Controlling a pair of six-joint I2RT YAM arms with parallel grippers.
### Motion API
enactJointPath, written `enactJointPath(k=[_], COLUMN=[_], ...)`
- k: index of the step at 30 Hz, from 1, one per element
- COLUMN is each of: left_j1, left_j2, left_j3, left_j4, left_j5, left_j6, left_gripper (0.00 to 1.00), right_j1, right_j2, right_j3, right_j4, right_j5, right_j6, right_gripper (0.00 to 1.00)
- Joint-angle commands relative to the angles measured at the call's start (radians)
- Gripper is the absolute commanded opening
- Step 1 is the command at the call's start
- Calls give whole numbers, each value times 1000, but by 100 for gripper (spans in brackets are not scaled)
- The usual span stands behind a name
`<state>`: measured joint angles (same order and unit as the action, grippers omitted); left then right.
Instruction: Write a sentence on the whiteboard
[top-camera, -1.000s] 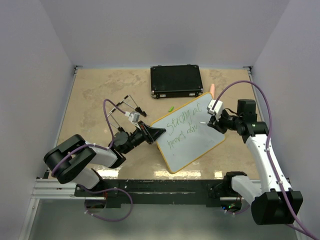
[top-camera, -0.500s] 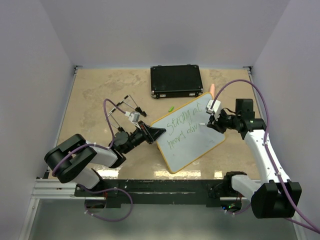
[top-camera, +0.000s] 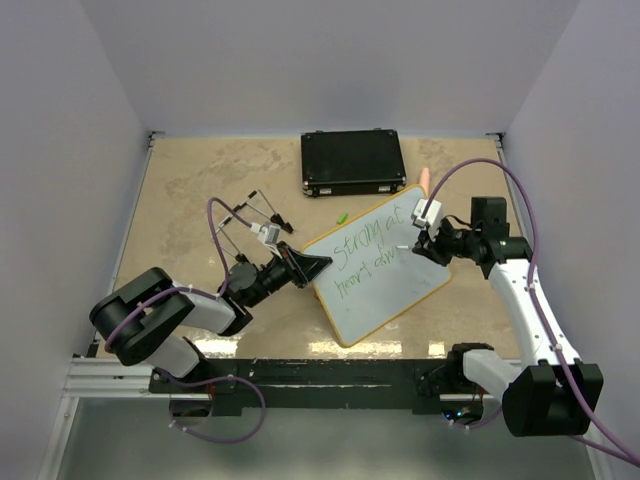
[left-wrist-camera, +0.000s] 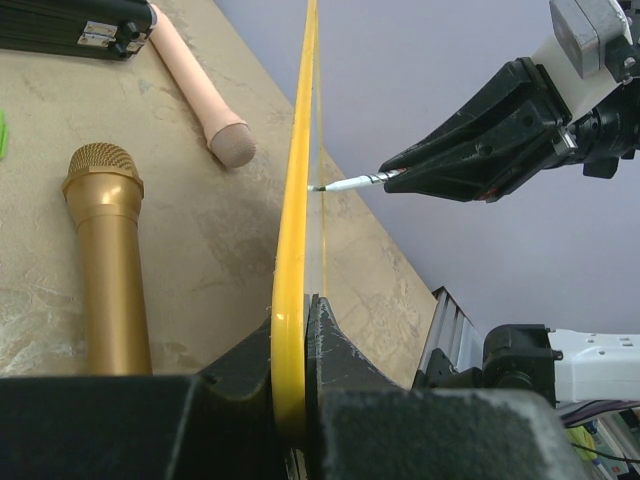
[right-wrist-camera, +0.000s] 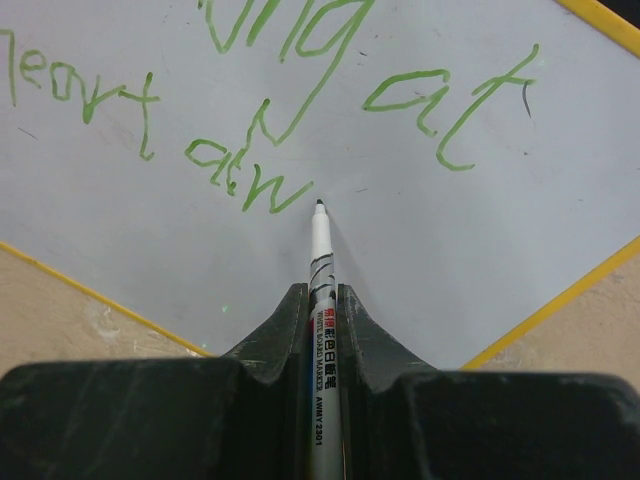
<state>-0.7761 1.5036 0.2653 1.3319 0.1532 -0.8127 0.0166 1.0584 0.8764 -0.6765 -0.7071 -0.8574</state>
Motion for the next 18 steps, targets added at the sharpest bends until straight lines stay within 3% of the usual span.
enactJointPath(k=[1, 18], left_j1=[-9, -9], left_j2=[43, 47], left_j3=[-15, -14], left_j4=[-53, -49], left_j5=[75, 74], left_j6=[178, 178], left_gripper=[0, 0], right_j1=[-1, -1], right_j2=[12, 11], right_j3=[16, -1], right_j4=[-1, -84], right_j5=[-49, 9], right_j6=[-35, -100], right_gripper=[0, 0])
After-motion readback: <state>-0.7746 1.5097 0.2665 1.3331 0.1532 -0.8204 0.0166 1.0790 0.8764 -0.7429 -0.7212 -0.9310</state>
